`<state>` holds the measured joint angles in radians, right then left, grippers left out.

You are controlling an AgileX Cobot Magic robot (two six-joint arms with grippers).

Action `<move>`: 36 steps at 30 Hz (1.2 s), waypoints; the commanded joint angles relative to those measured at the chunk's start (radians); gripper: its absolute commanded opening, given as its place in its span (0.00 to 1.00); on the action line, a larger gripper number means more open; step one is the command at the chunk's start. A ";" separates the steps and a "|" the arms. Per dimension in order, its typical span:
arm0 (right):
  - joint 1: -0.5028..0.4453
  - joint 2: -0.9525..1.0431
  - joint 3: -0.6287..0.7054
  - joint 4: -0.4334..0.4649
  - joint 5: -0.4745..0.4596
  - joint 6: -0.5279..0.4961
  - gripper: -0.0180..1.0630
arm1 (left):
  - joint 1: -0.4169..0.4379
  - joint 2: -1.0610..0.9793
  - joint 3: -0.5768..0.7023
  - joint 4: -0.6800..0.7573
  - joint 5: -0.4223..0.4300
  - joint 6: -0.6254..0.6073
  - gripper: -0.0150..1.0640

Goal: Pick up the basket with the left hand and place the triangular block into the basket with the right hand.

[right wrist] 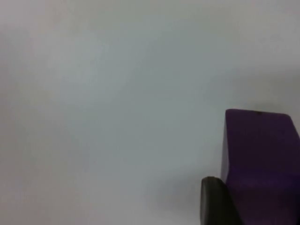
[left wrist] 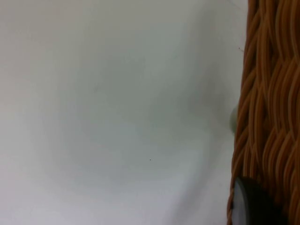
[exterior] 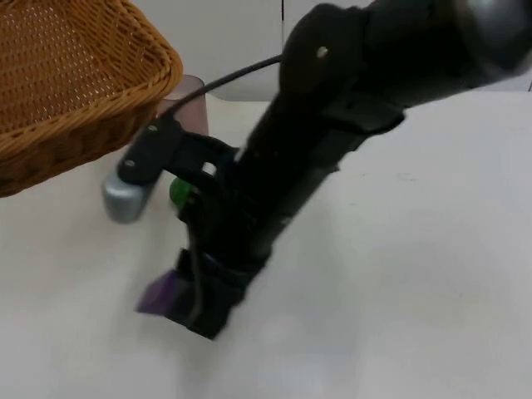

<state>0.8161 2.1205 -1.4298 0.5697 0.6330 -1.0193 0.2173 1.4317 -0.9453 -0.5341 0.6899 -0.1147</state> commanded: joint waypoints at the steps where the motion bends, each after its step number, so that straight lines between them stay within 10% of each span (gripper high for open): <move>1: -0.006 -0.029 0.034 -0.028 0.027 0.017 0.02 | 0.005 -0.015 -0.002 -0.008 -0.016 -0.009 0.01; 12: -0.164 -0.325 0.429 0.122 -0.196 -0.020 0.02 | 0.005 -0.015 -0.002 -0.008 -0.016 -0.009 0.01; 17: -0.308 -0.517 0.518 0.119 -0.306 0.164 0.02 | 0.001 -0.015 -0.002 -0.008 -0.014 -0.006 0.01; 23: -0.321 -0.669 0.390 -0.263 -0.339 0.709 0.02 | -0.080 0.012 -0.002 0.001 -0.014 -0.006 0.01; 27: -0.294 -0.669 0.282 -0.438 -0.262 0.868 0.02 | -0.141 0.034 -0.002 0.001 -0.019 -0.003 0.01; 36: -0.186 -0.623 0.089 -0.508 -0.234 0.918 0.02 | -0.370 0.092 -0.002 0.002 -0.051 -0.003 0.01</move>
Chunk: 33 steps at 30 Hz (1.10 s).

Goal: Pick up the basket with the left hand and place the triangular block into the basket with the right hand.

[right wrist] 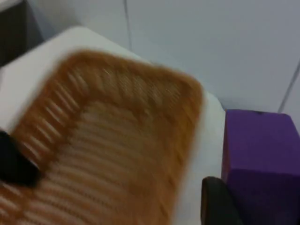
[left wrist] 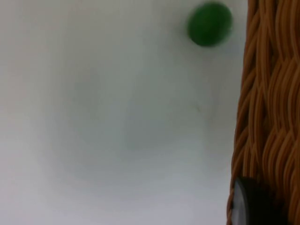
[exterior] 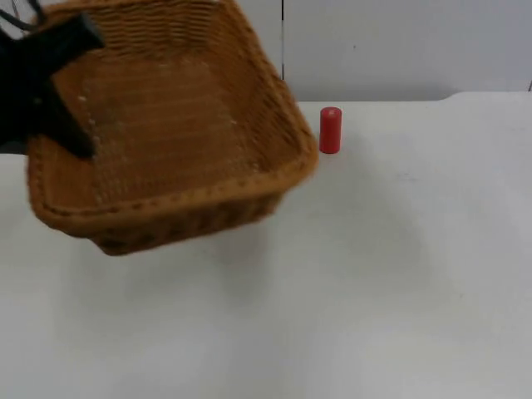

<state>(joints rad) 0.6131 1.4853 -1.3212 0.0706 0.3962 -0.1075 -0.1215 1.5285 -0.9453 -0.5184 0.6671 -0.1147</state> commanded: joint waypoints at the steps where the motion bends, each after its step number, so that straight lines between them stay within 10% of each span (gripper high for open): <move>1: 0.031 0.024 -0.039 -0.009 0.002 0.007 0.02 | -0.061 -0.003 -0.002 -0.013 -0.035 -0.003 0.01; 28: 0.118 0.348 -0.083 -0.043 0.041 -0.016 0.02 | -0.168 -0.001 -0.002 -0.020 -0.030 -0.005 0.01; 33: 0.118 0.348 -0.083 -0.043 0.039 -0.016 0.18 | -0.168 -0.001 -0.002 -0.020 -0.028 -0.005 0.01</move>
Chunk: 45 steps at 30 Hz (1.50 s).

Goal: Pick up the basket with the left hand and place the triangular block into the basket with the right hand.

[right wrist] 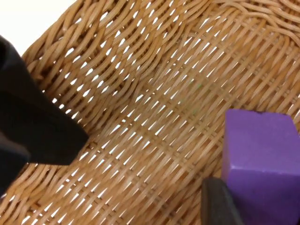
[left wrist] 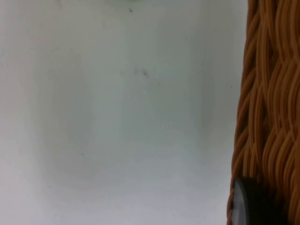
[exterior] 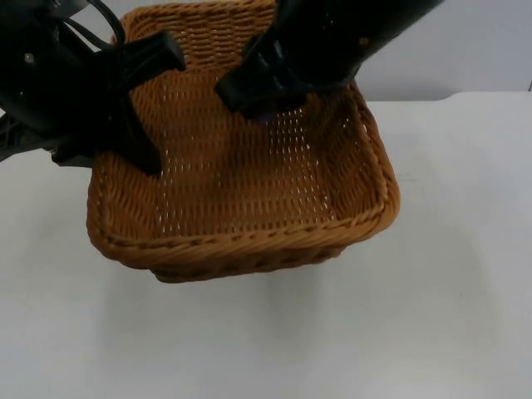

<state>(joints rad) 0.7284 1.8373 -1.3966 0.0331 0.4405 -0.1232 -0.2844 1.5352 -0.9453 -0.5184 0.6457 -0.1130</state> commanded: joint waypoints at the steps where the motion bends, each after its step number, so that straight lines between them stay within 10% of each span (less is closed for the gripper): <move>1: 0.003 -0.004 -0.008 -0.006 -0.006 -0.001 0.27 | -0.005 -0.007 -0.002 -0.020 -0.007 -0.007 0.01; 7: 0.003 -0.004 -0.008 -0.006 -0.006 -0.013 0.87 | -0.005 -0.007 -0.002 -0.020 -0.007 -0.007 0.01; 10: 0.003 -0.004 -0.008 -0.006 -0.006 -0.021 0.99 | -0.005 -0.007 -0.002 -0.020 -0.004 -0.007 0.01; 29: -0.028 -0.324 -0.008 -0.033 0.032 0.034 0.99 | -0.005 -0.007 -0.002 -0.012 -0.005 -0.007 0.01; 45: -0.552 -0.569 -0.008 -0.033 0.189 0.065 0.99 | -0.005 -0.007 -0.002 -0.012 -0.009 0.003 0.01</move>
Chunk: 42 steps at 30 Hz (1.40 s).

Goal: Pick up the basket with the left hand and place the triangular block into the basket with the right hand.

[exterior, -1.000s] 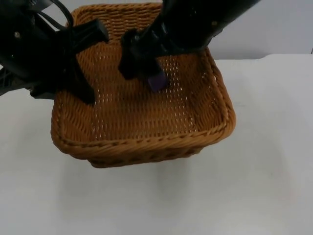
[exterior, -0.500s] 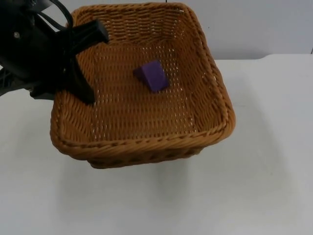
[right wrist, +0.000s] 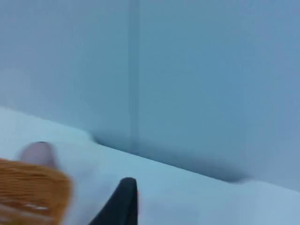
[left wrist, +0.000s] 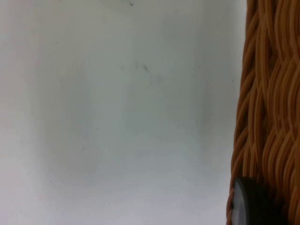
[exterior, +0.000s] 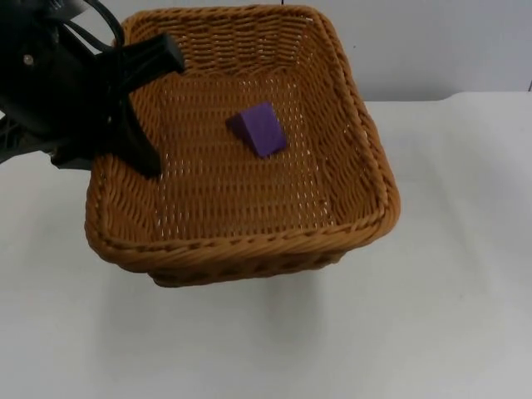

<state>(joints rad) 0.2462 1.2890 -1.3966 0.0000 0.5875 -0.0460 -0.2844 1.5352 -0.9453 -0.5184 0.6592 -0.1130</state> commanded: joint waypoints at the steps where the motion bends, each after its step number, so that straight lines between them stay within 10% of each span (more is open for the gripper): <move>1: -0.102 -0.026 -0.004 0.000 0.052 -0.017 0.99 | -0.005 -0.007 -0.002 -0.012 -0.022 0.003 0.01; 42: -0.196 -0.201 0.117 0.000 0.115 -0.043 0.99 | -0.182 0.377 -0.098 -0.305 -0.199 0.226 0.01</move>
<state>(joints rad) 0.0582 1.0998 -1.2807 0.0000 0.6979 -0.0825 -0.4571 1.9172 -1.0287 -0.7930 0.4753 0.1085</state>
